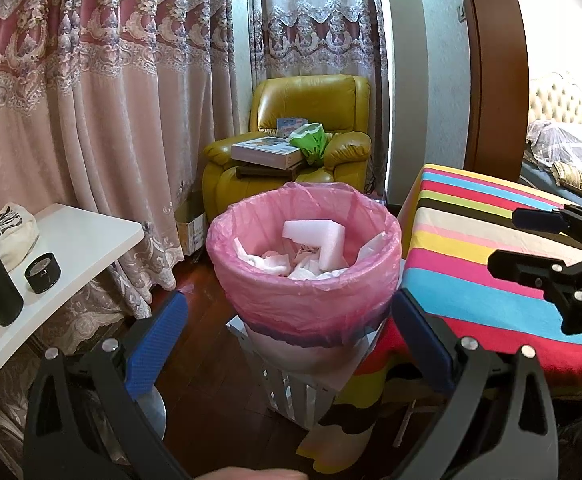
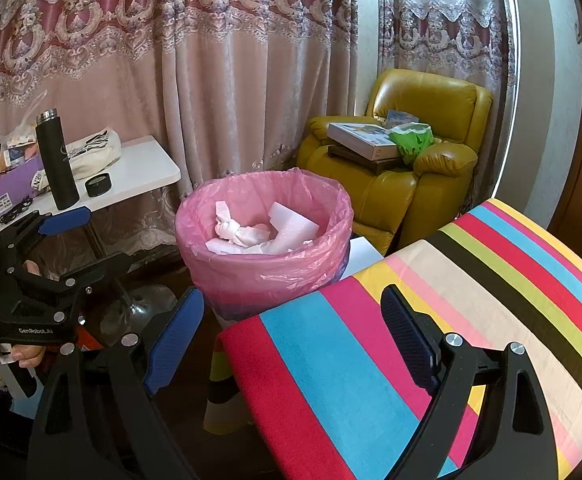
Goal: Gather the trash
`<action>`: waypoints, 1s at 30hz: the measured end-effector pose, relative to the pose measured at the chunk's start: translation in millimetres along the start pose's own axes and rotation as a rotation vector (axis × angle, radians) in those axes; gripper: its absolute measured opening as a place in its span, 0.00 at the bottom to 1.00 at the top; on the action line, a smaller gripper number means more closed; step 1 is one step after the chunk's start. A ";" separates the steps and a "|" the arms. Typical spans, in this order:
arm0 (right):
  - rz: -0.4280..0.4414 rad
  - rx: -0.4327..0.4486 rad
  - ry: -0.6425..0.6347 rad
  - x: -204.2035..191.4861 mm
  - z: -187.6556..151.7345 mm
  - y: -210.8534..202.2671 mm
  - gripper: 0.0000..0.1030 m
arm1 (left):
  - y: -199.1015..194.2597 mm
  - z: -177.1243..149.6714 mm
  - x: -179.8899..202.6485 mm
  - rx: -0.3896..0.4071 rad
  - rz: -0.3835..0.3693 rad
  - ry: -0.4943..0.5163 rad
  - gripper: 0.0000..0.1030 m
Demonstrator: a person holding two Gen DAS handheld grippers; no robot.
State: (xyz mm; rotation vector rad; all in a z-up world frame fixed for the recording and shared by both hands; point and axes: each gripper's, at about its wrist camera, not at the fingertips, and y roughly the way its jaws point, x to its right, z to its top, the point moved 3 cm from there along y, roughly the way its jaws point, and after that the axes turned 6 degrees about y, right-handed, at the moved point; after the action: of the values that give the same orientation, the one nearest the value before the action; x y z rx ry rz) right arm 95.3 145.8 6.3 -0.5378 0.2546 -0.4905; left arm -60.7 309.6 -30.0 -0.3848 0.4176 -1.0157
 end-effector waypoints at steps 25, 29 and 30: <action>0.000 -0.007 -0.004 -0.9 -1.6 2.9 0.82 | 3.3 -0.2 -1.4 -0.001 -0.010 0.004 0.96; 0.001 -0.007 -0.003 -0.9 -1.5 2.6 0.82 | 3.1 -0.2 -0.9 0.000 -0.009 0.006 0.96; 0.000 -0.006 -0.003 -0.9 -1.4 2.6 0.82 | 3.6 0.1 -1.1 -0.001 -0.009 0.007 0.96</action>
State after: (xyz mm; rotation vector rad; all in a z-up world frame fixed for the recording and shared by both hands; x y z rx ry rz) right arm 95.0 147.6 3.8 -0.5447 0.2538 -0.4889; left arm -58.6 312.3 -31.5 -0.3839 0.4231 -1.0262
